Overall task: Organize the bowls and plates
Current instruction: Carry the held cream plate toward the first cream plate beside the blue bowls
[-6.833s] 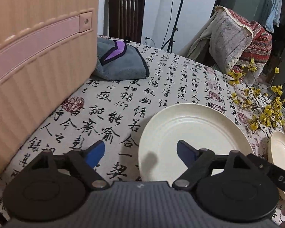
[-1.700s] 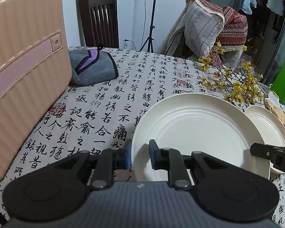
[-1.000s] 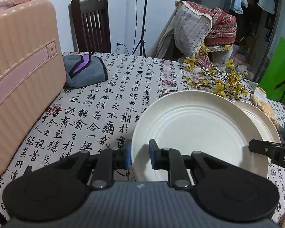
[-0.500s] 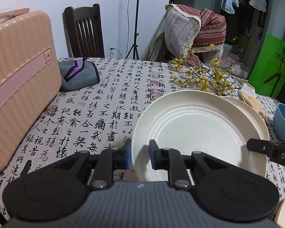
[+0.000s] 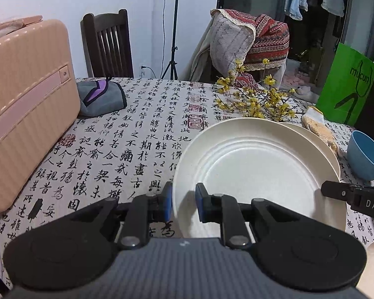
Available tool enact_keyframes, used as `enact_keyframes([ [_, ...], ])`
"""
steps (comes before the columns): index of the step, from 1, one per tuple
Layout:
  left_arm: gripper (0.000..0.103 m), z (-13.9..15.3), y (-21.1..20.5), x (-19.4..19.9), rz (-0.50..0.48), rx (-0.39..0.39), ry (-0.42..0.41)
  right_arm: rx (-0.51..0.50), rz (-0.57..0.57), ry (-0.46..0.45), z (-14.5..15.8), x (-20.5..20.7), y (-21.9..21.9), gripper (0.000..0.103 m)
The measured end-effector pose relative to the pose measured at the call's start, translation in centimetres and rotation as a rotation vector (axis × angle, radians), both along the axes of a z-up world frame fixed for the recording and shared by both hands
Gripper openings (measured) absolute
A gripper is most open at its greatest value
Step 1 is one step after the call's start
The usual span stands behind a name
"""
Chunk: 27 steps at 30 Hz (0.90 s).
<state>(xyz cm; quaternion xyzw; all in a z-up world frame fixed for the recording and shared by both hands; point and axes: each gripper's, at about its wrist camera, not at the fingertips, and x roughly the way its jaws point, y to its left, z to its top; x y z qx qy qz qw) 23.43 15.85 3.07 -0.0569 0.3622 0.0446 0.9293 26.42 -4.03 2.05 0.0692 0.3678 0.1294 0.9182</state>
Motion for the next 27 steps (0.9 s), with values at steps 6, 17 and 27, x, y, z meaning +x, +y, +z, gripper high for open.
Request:
enact_keyframes([
  [6, 0.019, 0.4, -0.2, -1.1, 0.000, -0.004, -0.011, 0.008, 0.005, -0.006, 0.1, -1.1, -0.4, 0.008],
  [17, 0.019, 1.0, -0.8, -2.9, -0.006, -0.007, -0.025, 0.015, 0.009, -0.027, 0.5, -3.0, -1.2, 0.008],
  [27, 0.019, 1.3, -1.5, -4.4, -0.018, -0.002, -0.039, 0.027, 0.000, -0.034, 0.7, -4.5, -1.9, 0.008],
])
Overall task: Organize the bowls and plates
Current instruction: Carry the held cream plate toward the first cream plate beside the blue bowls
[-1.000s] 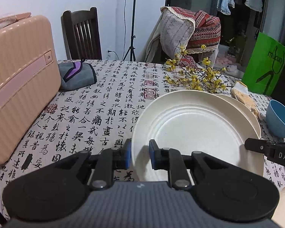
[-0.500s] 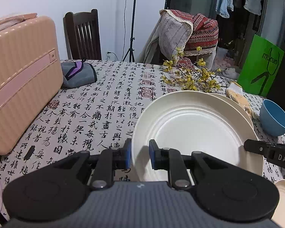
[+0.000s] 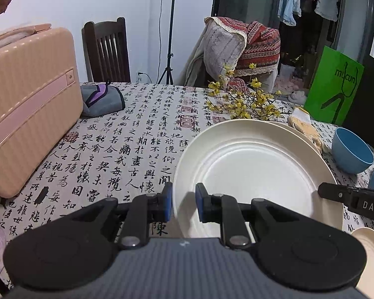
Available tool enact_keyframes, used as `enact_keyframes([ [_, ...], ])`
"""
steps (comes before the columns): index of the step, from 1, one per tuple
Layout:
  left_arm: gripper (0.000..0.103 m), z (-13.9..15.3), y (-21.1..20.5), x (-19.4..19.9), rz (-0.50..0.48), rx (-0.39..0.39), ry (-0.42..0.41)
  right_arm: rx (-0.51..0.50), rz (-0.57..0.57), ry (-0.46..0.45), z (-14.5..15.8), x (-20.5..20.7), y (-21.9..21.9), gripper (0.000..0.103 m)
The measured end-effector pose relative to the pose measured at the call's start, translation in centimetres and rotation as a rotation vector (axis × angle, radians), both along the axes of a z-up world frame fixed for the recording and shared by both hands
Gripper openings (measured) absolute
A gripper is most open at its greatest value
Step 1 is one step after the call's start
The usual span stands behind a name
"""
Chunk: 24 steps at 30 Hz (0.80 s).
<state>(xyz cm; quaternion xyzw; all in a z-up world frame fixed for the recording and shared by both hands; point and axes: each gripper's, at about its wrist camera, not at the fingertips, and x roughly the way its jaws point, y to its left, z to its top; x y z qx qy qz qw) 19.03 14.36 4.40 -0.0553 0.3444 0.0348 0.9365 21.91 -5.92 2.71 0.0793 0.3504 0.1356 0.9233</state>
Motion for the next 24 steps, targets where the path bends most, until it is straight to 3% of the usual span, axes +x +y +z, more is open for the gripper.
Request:
enact_keyframes([
  [24, 0.019, 1.1, -2.8, -4.1, -0.034, 0.002, -0.046, -0.001, -0.019, -0.039, 0.3, -4.2, -2.8, 0.009],
])
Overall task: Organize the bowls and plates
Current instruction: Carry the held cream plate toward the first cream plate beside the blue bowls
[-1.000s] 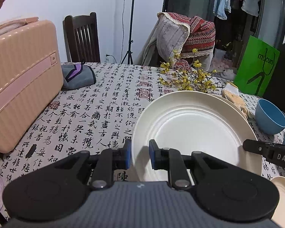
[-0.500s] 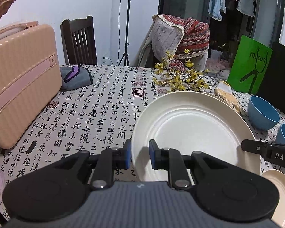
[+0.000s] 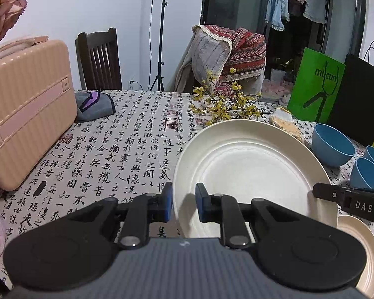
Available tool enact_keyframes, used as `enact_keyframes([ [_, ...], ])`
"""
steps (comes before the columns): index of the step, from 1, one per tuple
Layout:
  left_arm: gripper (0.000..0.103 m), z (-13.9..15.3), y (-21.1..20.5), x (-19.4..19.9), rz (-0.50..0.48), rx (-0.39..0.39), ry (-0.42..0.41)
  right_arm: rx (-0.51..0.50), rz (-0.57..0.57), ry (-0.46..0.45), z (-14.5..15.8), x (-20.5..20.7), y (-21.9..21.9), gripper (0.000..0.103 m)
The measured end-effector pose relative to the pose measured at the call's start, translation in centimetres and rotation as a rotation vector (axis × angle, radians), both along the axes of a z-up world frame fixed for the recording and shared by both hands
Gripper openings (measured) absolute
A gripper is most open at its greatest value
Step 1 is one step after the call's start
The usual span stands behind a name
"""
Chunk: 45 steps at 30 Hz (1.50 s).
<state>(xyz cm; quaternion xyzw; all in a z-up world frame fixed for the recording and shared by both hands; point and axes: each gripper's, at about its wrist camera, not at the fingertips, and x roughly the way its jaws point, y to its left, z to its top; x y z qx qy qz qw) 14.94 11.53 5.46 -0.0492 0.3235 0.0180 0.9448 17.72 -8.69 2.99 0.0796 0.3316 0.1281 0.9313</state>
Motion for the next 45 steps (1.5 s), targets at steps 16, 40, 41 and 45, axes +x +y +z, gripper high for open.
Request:
enact_keyframes([
  [16, 0.019, 0.4, -0.9, -2.5, -0.004, -0.015, -0.020, 0.024, 0.000, -0.016, 0.0, -2.5, -1.5, 0.009],
  [40, 0.019, -0.2, -2.8, -5.2, -0.034, -0.029, -0.020, 0.038, -0.025, -0.019, -0.5, -5.4, -3.9, 0.009],
  [41, 0.019, -0.2, -2.8, -5.3, -0.035, -0.029, -0.021, 0.040, -0.027, -0.020, -0.5, -5.5, -4.0, 0.009],
  [45, 0.019, -0.2, -3.1, -5.9, -0.040, -0.033, -0.029, 0.045, -0.030, -0.025, -0.6, -6.0, -4.3, 0.009],
])
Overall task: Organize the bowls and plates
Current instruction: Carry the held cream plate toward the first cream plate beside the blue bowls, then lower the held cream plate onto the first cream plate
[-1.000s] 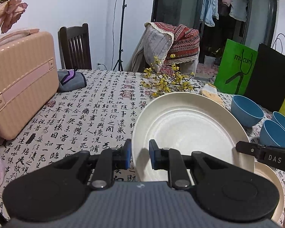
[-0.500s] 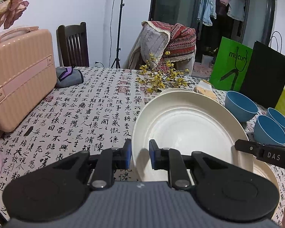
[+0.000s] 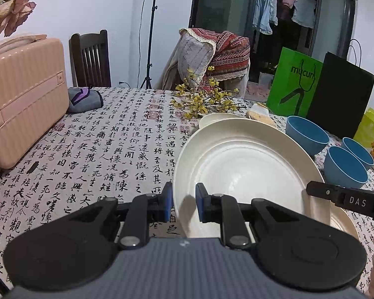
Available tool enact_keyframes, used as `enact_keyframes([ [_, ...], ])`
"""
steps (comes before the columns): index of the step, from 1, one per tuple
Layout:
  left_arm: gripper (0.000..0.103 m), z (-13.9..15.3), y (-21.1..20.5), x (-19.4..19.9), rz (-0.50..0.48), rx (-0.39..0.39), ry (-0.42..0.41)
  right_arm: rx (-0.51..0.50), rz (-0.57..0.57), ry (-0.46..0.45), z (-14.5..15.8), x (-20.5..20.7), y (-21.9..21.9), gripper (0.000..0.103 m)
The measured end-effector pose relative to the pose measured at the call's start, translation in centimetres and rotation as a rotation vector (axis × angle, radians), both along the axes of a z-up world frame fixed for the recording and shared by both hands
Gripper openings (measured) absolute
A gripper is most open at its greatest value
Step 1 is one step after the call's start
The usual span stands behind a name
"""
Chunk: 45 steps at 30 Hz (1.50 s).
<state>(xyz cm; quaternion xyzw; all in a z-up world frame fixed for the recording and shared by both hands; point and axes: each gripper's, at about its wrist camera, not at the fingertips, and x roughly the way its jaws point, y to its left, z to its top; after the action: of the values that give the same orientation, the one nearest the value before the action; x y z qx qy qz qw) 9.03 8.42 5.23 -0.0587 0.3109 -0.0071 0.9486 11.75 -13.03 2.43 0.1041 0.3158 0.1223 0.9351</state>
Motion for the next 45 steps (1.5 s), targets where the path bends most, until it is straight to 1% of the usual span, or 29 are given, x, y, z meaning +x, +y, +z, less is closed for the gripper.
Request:
enact_keyframes([
  [19, 0.019, -0.4, -1.3, -1.6, -0.027, -0.030, -0.018, 0.010, -0.011, -0.027, -0.2, -2.2, -1.8, 0.009],
  [45, 0.019, -1.3, -3.0, -1.5, -0.066, -0.036, -0.011, 0.034, -0.056, -0.029, -1.0, -3.3, -4.2, 0.008],
])
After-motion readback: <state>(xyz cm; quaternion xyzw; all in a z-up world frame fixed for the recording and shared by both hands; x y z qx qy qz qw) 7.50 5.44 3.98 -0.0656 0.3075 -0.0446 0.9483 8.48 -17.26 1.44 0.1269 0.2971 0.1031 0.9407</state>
